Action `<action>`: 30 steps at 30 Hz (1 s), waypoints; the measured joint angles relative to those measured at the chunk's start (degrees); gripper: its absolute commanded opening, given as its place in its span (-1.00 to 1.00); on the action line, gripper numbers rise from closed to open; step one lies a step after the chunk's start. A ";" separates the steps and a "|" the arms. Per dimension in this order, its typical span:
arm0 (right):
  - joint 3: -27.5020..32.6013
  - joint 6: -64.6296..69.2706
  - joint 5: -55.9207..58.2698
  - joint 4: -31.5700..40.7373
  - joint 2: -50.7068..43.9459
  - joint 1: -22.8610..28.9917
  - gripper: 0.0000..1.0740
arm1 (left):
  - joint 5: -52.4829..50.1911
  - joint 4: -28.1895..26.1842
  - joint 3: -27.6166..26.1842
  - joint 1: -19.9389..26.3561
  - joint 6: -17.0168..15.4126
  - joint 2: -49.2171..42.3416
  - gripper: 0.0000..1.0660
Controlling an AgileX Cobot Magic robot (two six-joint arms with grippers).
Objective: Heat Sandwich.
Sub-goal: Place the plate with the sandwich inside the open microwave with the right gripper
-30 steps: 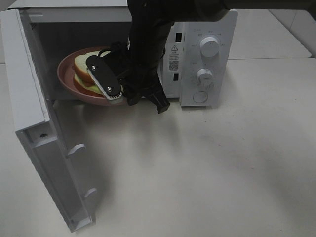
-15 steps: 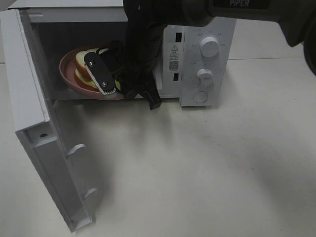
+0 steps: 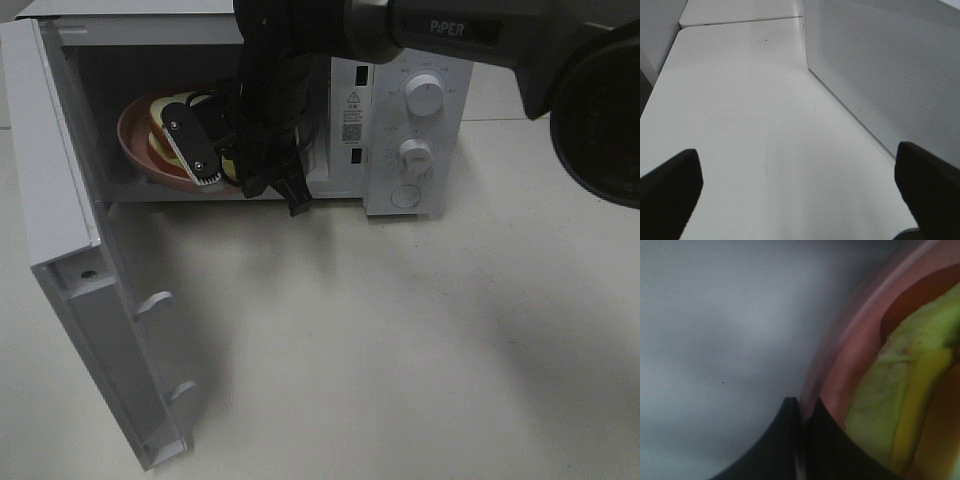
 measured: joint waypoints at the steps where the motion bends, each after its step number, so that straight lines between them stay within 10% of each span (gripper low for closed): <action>1: -0.46 0.00 0.06 -0.11 0.29 0.00 -1.00 | 0.00 0.00 0.00 0.00 0.00 0.00 0.87; 30: -6.07 3.21 -2.06 -1.78 5.61 -2.58 -0.93 | 0.00 0.00 0.00 0.00 0.00 0.00 0.87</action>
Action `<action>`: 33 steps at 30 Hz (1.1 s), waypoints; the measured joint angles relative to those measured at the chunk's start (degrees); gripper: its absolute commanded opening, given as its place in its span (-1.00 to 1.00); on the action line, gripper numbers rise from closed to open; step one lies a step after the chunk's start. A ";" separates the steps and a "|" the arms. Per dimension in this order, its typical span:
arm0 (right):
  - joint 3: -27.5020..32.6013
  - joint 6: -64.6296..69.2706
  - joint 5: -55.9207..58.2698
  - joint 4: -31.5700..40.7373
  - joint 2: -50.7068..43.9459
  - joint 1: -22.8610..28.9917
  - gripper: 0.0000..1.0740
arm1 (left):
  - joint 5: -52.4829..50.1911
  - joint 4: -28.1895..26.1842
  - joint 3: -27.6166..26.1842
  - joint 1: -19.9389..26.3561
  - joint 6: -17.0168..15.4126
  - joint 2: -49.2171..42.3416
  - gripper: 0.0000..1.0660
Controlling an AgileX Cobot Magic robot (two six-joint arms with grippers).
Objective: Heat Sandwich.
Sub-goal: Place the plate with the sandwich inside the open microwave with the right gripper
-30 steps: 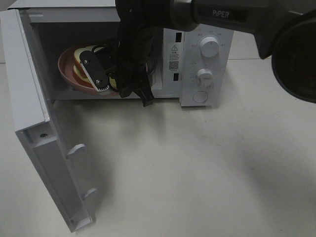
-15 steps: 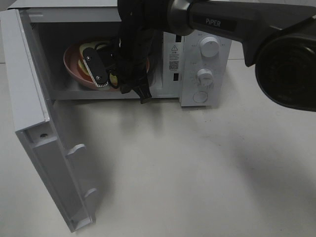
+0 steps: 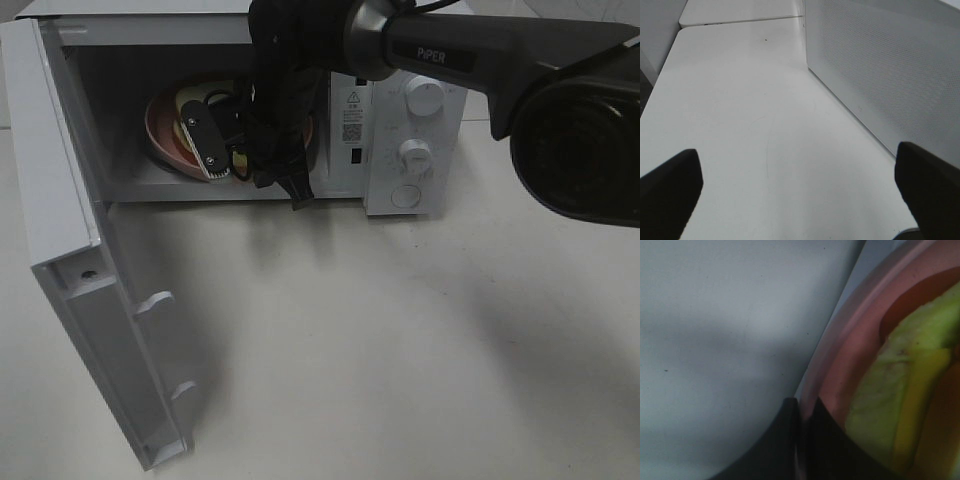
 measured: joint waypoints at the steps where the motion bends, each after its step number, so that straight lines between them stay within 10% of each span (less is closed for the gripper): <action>1: 0.00 0.00 0.00 0.00 0.00 0.00 -0.93 | 0.00 0.00 0.00 0.00 0.00 0.00 0.87; 17: -0.29 4.64 -3.15 -0.29 0.00 0.00 0.00 | 0.00 0.00 0.00 0.00 0.00 0.00 0.87; 33: 2.69 14.61 -7.16 -0.57 -1.49 0.00 0.13 | 0.00 0.00 0.00 0.00 0.00 0.00 0.87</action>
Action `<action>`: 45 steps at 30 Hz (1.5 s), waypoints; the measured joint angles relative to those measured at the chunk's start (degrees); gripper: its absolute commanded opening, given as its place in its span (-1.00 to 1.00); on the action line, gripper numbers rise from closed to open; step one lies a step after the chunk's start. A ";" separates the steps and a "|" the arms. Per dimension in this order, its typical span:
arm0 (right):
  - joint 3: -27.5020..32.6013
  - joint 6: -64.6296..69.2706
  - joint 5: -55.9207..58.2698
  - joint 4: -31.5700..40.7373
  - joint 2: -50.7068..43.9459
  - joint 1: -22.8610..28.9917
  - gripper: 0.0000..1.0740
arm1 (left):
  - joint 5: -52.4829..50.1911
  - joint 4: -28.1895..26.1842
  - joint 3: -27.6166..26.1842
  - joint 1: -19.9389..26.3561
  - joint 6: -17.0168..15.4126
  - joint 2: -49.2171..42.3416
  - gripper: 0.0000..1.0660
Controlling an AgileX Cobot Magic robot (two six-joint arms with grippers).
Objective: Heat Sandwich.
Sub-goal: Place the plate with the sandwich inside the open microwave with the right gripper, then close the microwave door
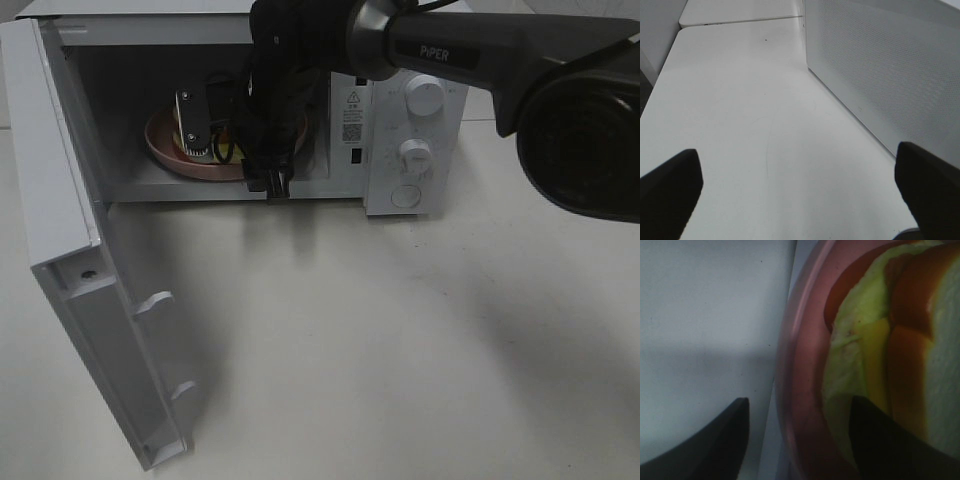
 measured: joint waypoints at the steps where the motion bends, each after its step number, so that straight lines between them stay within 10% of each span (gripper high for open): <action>1: 0.63 0.29 -0.63 0.00 -0.57 0.00 0.20 | 0.00 0.00 0.00 0.00 0.00 0.00 0.87; 8: 6.02 2.64 -4.41 -0.11 -4.01 0.00 0.51 | 0.00 0.00 0.00 0.00 0.00 0.00 0.87; 45: 35.24 10.89 -18.05 -2.98 -22.46 0.00 0.47 | 0.00 0.00 0.00 0.00 0.00 0.00 0.87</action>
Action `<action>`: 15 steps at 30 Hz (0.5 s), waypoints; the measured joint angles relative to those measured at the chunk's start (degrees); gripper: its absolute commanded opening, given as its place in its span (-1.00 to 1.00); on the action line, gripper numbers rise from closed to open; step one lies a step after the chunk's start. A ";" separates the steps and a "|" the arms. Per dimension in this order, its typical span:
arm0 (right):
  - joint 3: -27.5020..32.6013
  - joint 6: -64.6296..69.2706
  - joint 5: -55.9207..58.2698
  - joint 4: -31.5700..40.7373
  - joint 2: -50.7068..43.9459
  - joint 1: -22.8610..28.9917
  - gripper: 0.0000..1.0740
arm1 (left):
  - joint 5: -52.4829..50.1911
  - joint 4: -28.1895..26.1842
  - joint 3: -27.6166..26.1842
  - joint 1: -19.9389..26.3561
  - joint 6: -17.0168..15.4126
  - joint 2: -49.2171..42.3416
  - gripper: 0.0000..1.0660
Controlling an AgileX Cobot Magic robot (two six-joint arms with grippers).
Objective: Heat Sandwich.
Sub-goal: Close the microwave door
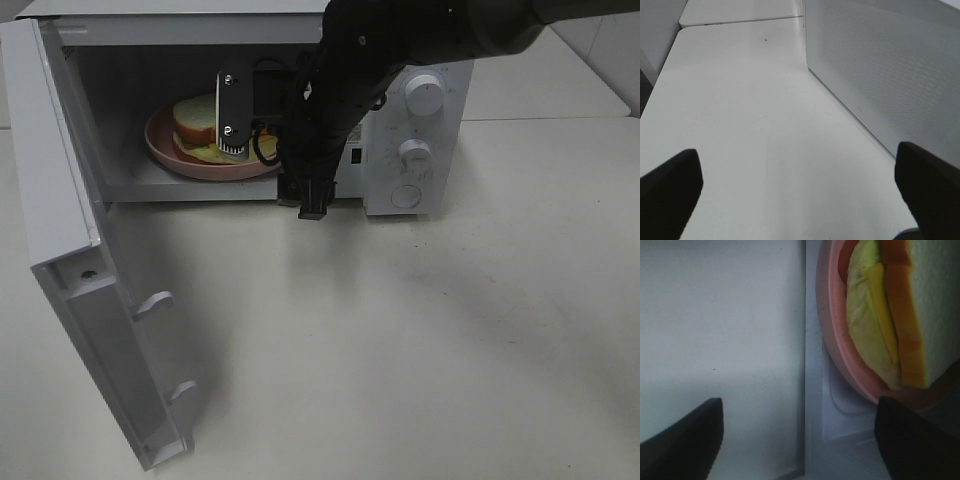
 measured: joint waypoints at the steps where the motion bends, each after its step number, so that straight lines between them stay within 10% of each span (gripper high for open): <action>1: 0.00 0.00 0.00 0.00 0.00 0.00 0.47 | 0.00 0.00 0.00 0.00 0.00 0.00 0.87; 15: 12.09 1.03 -2.64 0.63 -9.45 0.00 0.42 | 0.00 0.00 0.00 0.00 0.00 0.00 0.87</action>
